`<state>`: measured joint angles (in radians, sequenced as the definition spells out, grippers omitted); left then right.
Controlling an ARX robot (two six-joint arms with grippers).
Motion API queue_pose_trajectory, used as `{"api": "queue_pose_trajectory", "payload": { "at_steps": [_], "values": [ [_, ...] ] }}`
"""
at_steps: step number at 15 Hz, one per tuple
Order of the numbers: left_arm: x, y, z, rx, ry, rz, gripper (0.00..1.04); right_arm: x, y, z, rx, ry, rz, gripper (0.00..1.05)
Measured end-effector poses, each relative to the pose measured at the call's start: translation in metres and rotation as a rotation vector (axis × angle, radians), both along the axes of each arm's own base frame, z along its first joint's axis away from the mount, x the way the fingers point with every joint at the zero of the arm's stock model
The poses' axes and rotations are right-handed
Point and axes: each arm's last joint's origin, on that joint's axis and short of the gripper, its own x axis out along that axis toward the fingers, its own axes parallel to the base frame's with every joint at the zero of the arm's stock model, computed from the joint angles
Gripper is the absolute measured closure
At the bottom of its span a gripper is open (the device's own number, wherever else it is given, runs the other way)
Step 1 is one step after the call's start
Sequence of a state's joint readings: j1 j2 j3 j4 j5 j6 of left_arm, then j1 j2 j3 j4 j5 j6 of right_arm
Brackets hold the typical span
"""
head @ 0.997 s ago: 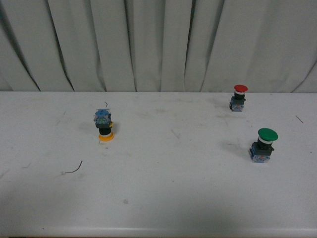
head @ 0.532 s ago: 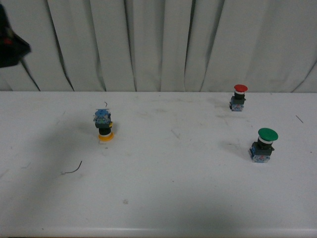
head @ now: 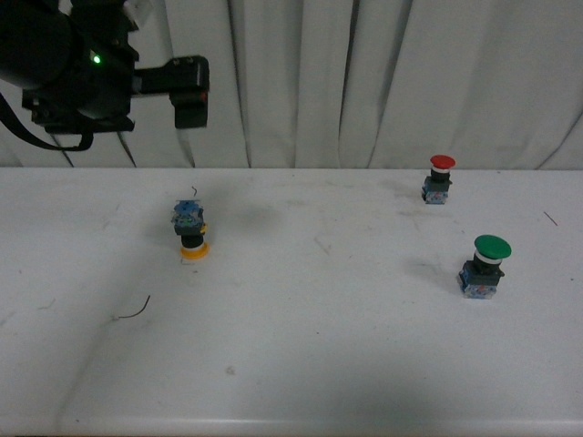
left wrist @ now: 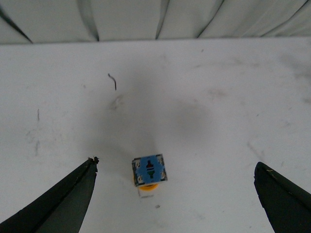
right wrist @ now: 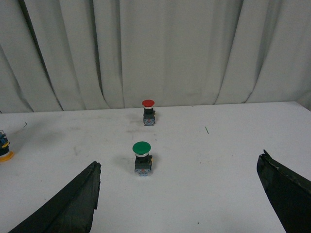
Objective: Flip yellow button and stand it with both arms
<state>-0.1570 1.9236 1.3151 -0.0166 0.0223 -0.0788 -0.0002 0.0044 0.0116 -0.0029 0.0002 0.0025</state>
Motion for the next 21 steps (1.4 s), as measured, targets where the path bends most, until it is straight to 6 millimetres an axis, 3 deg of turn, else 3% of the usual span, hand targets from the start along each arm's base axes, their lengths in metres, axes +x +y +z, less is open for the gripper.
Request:
{"api": "queue_pose_trajectory", "payload": {
  "at_steps": [3,7,13,21],
  "values": [
    [0.013,-0.011,-0.020,0.101,0.100,0.021,0.07,0.000,0.000,0.000,0.000,0.000,0.000,0.07],
    [0.027,-0.010,-0.055,0.154,0.236,0.090,0.07,0.000,0.000,0.000,0.000,0.000,0.000,0.07],
    [0.045,-0.012,-0.058,0.066,0.252,0.186,0.07,0.000,0.000,0.000,0.000,0.000,0.000,0.07],
    [0.054,-0.021,-0.083,0.110,0.276,0.149,0.07,0.000,0.000,0.000,0.000,0.000,0.000,0.07]
  ]
}}
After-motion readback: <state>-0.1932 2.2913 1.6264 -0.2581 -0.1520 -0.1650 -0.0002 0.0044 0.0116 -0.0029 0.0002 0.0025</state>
